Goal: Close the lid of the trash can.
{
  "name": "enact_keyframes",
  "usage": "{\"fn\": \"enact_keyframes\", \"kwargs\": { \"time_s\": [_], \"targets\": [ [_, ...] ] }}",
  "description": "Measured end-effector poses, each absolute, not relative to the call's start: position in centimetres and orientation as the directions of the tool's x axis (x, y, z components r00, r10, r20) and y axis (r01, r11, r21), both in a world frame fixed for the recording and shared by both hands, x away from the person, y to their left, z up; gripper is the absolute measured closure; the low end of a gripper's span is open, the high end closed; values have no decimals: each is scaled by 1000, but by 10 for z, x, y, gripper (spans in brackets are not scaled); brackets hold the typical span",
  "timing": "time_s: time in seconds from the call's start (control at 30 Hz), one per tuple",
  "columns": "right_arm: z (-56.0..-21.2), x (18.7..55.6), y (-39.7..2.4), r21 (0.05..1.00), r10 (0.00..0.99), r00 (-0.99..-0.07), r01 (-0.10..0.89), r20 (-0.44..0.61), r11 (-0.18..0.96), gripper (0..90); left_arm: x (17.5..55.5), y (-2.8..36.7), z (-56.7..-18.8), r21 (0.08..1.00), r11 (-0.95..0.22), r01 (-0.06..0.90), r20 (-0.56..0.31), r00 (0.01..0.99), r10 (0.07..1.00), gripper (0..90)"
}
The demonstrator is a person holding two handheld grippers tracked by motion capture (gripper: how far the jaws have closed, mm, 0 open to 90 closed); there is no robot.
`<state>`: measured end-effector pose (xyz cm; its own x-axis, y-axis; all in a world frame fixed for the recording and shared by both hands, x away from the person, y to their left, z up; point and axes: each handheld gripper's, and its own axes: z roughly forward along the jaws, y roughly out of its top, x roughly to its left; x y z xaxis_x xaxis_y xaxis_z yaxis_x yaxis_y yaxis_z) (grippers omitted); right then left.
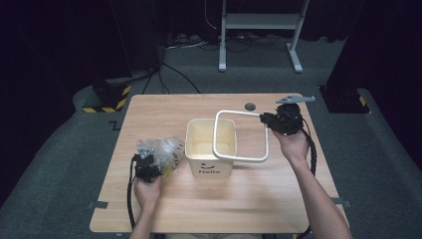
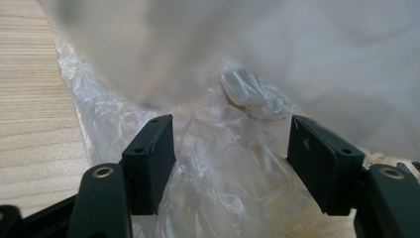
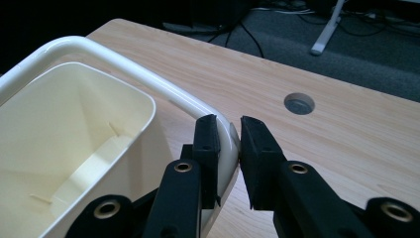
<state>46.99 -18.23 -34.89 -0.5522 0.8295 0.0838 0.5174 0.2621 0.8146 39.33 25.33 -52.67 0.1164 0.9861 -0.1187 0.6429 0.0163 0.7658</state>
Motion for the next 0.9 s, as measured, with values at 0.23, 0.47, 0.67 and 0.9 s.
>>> {"fn": "enact_keyframes", "kwargs": {
  "time_s": [0.23,0.47,0.67,0.9],
  "targets": [
    [-352,478,-165,795,820,-565,538,94,279,782,393,254,-527,767,17,642,-119,116,986,349],
    [-356,481,-154,786,818,-568,546,92,291,782,393,253,-527,766,16,643,-118,116,986,349],
    [-358,483,-147,781,816,-570,549,90,298,783,393,253,-527,766,16,643,-117,116,986,349],
    [-361,486,-141,775,813,-574,556,98,299,783,393,253,-527,766,16,643,-118,116,986,348]
  ]
}}
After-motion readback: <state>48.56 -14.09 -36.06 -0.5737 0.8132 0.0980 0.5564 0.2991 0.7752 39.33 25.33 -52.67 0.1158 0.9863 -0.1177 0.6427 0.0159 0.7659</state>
